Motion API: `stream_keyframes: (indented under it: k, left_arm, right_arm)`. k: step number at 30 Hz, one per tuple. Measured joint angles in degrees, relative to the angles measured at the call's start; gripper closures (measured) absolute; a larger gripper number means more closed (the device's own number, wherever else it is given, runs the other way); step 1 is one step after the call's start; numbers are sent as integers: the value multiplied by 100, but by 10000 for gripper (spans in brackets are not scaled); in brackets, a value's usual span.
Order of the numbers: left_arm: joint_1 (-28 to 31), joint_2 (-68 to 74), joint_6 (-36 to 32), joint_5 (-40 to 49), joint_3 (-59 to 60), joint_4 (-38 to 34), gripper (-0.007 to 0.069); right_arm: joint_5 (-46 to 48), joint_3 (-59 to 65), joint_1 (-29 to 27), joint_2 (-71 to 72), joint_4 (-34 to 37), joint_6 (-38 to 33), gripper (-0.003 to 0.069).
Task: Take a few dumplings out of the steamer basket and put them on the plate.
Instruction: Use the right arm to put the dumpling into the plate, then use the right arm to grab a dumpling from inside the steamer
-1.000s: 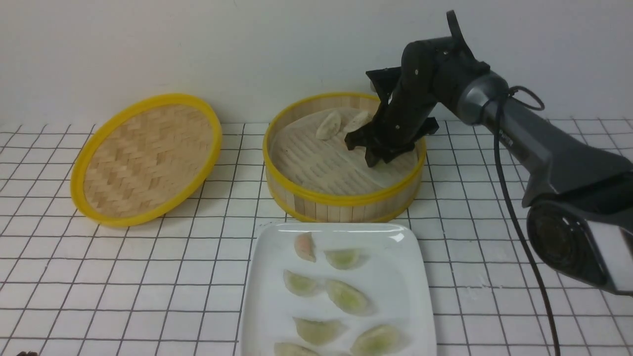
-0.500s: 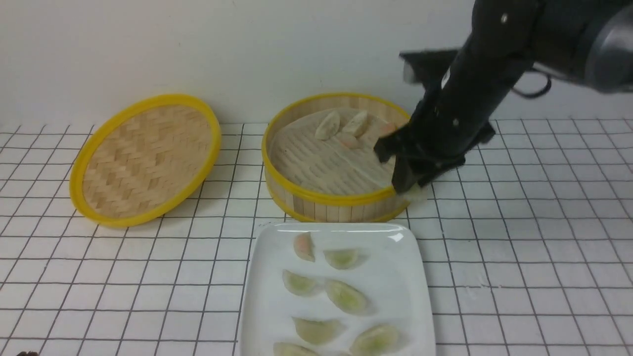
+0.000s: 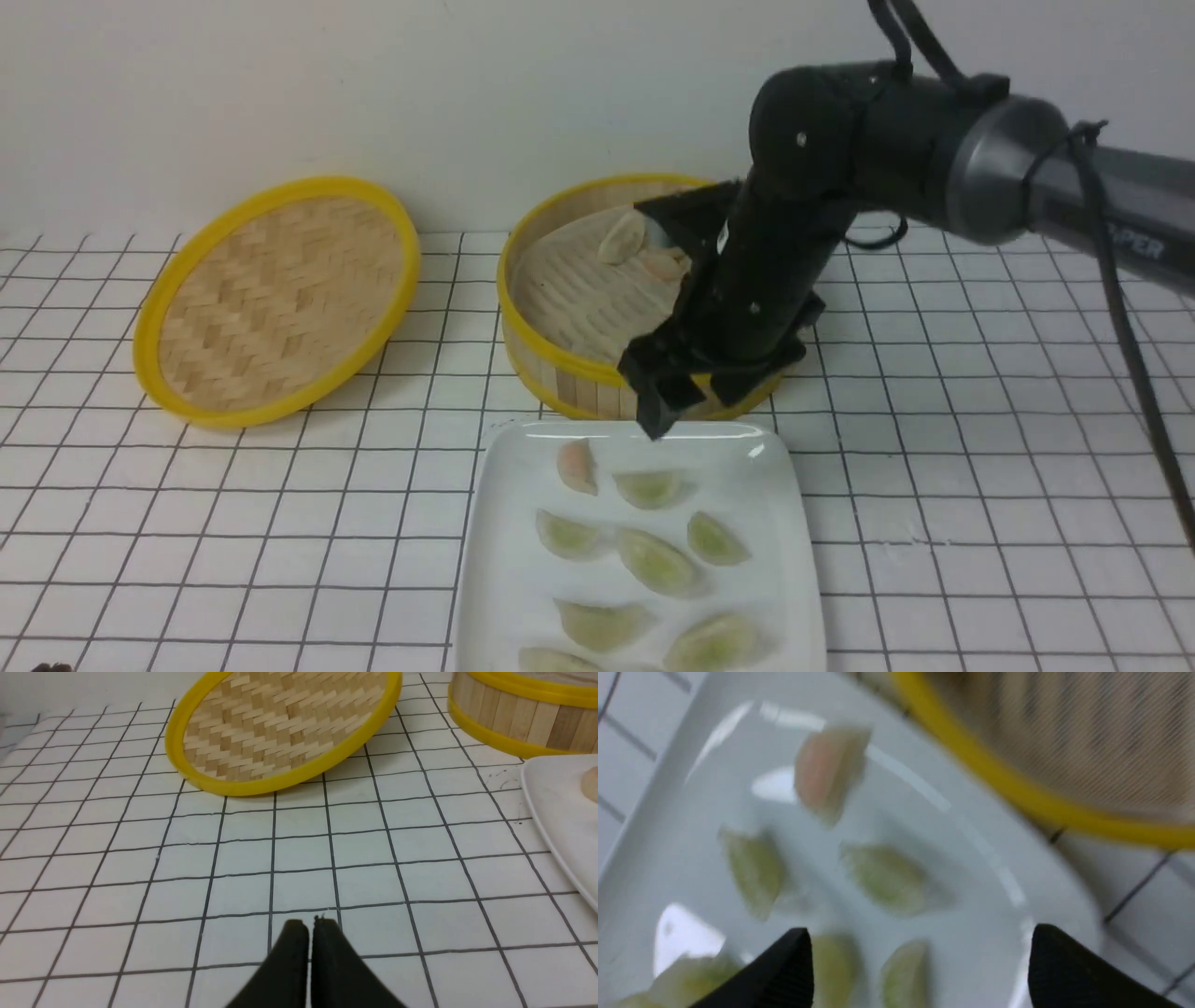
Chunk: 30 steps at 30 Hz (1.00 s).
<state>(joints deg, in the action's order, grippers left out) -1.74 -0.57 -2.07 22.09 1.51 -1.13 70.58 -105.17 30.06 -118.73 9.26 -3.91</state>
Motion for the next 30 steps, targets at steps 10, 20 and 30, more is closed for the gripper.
stream_keyframes:
  k: [10,20,30]
  left_arm:
    - [0,0,0,0,0,0,631]
    - [0,0,0,0,0,0,631]
    - [0,0,0,0,0,0,631]
  right_arm:
    - [-14,-3235,-601,-1845,-973,-409,142]
    - [-781,-4885,-903,-3682,-1123,-1093,153]
    - [-1248,-4964,-968,-3861,-1161,-1096,162]
